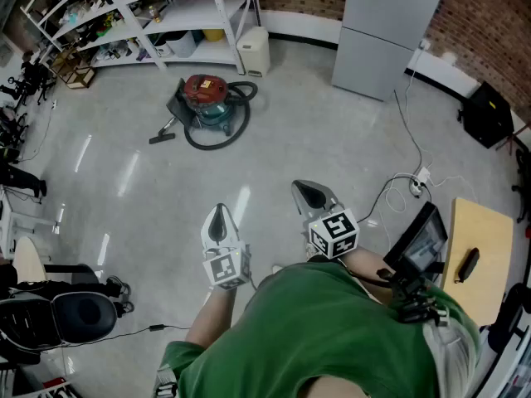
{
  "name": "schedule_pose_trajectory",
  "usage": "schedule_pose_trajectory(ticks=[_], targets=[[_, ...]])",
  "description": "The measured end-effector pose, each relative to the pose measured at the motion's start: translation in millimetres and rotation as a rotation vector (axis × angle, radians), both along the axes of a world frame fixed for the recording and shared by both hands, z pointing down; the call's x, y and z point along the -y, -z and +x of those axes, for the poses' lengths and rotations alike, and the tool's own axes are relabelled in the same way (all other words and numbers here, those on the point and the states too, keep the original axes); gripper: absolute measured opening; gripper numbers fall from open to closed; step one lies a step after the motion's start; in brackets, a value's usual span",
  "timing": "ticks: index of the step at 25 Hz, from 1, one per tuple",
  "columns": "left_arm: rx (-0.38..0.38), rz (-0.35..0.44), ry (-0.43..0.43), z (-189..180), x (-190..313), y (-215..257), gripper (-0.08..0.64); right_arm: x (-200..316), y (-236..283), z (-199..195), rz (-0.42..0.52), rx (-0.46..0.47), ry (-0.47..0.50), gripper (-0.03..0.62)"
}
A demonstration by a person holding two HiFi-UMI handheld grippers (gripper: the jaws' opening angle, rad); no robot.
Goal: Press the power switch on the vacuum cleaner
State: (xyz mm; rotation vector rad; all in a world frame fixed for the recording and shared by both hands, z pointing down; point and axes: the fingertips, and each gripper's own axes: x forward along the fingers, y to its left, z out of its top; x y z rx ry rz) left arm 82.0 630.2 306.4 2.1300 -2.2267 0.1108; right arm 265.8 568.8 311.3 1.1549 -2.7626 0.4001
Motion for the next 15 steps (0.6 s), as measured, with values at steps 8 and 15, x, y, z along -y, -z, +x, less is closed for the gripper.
schedule_pose_trajectory(ticks=[8,15], targets=[[-0.017,-0.004,0.036,2.0,2.2,4.6,0.008,4.7,1.6,8.6,0.006,0.006,0.001,0.003],[-0.024,-0.007,0.057,3.2,7.1,8.4,0.008,11.0,1.7,11.4,0.005,0.021,0.001,0.003]])
